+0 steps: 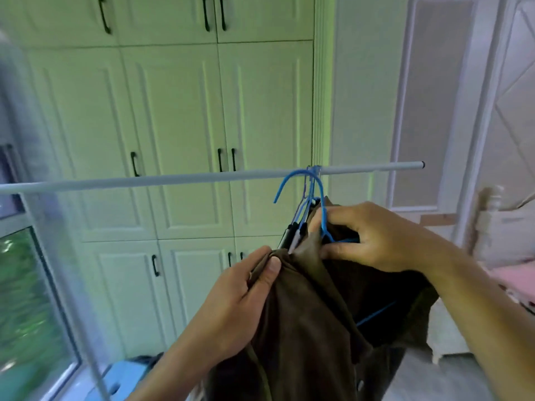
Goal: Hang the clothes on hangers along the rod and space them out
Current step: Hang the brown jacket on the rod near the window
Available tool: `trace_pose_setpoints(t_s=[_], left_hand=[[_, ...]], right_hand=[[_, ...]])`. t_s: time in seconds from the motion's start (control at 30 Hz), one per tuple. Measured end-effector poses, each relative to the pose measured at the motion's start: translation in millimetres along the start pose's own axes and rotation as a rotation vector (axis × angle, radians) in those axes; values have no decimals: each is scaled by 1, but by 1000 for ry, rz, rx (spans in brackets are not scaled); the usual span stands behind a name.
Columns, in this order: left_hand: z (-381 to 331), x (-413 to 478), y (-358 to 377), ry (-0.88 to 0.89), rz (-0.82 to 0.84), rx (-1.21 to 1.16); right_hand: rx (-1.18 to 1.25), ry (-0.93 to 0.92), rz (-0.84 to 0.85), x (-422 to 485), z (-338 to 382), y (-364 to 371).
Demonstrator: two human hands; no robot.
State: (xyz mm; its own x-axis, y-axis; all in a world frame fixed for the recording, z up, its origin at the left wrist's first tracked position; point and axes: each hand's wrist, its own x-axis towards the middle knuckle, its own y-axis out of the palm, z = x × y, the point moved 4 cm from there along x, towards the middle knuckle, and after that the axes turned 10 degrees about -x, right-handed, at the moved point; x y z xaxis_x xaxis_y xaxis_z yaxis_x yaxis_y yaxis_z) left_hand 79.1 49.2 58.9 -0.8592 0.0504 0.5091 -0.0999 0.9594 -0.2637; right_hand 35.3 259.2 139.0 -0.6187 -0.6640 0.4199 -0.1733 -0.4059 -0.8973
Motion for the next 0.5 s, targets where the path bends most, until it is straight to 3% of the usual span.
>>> trace_pose_setpoints(t_s=[0.23,0.5], left_hand=[[0,-27,-106,36,-124,254],[22,-30,-231,-143,-337,161]], right_hand=[[234,-187,10,59,42,48],[403,-363,14,107,95,67]])
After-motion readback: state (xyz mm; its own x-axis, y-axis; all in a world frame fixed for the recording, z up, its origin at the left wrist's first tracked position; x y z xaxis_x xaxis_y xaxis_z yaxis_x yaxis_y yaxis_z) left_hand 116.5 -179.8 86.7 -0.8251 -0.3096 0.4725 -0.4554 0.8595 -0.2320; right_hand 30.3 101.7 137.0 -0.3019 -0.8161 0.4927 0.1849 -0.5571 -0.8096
